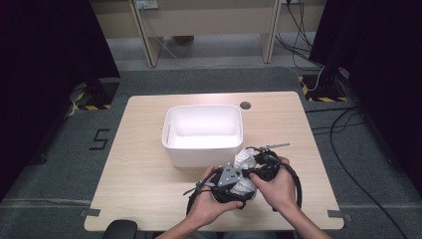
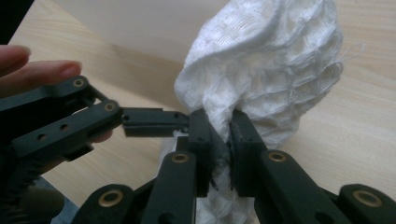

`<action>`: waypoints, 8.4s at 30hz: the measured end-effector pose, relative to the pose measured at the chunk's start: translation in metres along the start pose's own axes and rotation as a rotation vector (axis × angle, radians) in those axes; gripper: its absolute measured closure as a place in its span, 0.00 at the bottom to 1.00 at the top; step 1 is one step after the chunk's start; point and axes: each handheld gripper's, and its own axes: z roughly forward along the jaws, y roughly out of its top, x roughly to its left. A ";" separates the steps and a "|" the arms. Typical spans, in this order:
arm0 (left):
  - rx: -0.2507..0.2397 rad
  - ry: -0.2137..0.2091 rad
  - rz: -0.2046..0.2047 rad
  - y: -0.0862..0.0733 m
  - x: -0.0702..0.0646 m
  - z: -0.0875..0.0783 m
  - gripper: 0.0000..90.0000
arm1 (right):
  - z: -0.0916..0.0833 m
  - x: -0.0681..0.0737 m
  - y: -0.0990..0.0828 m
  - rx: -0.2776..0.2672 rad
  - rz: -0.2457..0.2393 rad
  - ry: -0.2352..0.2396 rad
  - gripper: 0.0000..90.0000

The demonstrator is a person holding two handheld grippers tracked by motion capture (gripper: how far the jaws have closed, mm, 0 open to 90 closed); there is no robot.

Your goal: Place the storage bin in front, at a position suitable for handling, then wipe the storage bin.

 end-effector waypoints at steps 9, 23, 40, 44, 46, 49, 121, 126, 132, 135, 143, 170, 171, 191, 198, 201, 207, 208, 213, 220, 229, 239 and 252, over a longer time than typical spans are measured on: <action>0.002 0.062 0.031 -0.006 0.000 -0.002 0.25 | -0.003 0.009 0.003 -0.028 -0.010 0.014 0.91; -0.034 0.065 -0.042 -0.009 0.005 -0.007 0.38 | -0.007 0.023 -0.001 -0.050 -0.010 0.063 0.91; -0.030 0.108 -0.036 -0.019 0.024 -0.035 0.83 | -0.014 0.032 0.003 -0.111 -0.049 0.167 0.73; -0.038 0.151 -0.049 -0.028 0.034 -0.056 0.83 | -0.036 0.029 0.015 -0.207 -0.064 0.151 0.68; -0.042 0.183 -0.059 -0.033 0.039 -0.068 0.83 | -0.043 0.022 0.025 -0.258 -0.062 0.105 0.66; -0.052 0.224 -0.094 -0.043 0.049 -0.088 0.83 | -0.043 0.012 0.041 -0.299 -0.056 0.040 0.64; 0.016 0.470 -0.115 -0.061 0.127 -0.143 0.83 | 0.031 -0.009 0.092 -0.209 -0.129 -0.178 0.78; 0.022 0.457 -0.104 -0.058 0.124 -0.140 0.83 | 0.032 -0.011 0.097 -0.208 -0.151 -0.211 0.81; 0.019 0.449 -0.115 -0.058 0.122 -0.138 0.83 | 0.030 -0.010 0.097 -0.215 -0.148 -0.227 0.81; 0.017 0.451 -0.117 -0.059 0.122 -0.137 0.83 | 0.028 -0.008 0.096 -0.207 -0.148 -0.234 0.81; 0.031 0.459 -0.114 -0.058 0.125 -0.129 0.83 | 0.029 -0.007 0.095 -0.203 -0.156 -0.249 0.82; 0.136 0.452 -0.137 -0.077 0.138 -0.103 0.83 | 0.029 -0.006 0.095 -0.205 -0.181 -0.253 0.83; 0.140 0.451 -0.140 -0.078 0.138 -0.102 0.83 | 0.029 -0.006 0.095 -0.205 -0.182 -0.253 0.83; 0.229 0.425 -0.133 -0.084 0.144 -0.083 0.83 | 0.029 -0.005 0.094 -0.205 -0.186 -0.256 0.83; 0.237 0.412 -0.111 -0.080 0.140 -0.077 0.83 | 0.029 -0.005 0.094 -0.205 -0.186 -0.258 0.83; 0.236 0.405 -0.103 -0.078 0.138 -0.075 0.83 | 0.030 -0.005 0.094 -0.206 -0.186 -0.258 0.83; 0.220 0.405 -0.097 -0.076 0.137 -0.074 0.83 | 0.030 -0.005 0.094 -0.209 -0.187 -0.260 0.83; 0.217 0.405 -0.097 -0.076 0.136 -0.074 0.83 | 0.030 -0.005 0.094 -0.210 -0.185 -0.259 0.83; 0.195 0.401 -0.091 -0.072 0.134 -0.077 0.83 | 0.030 -0.005 0.094 -0.210 -0.189 -0.261 0.83; 0.161 0.403 -0.078 -0.062 0.130 -0.082 0.83 | 0.030 -0.006 0.094 -0.211 -0.187 -0.260 0.83; 0.124 0.408 -0.064 -0.048 0.125 -0.090 0.83 | 0.030 -0.006 0.094 -0.213 -0.186 -0.261 0.83; 0.099 0.411 -0.058 -0.038 0.123 -0.096 0.83 | 0.030 -0.006 0.094 -0.213 -0.188 -0.261 0.83; 0.086 0.415 -0.058 -0.031 0.121 -0.098 0.83 | 0.030 -0.006 0.094 -0.212 -0.193 -0.266 0.83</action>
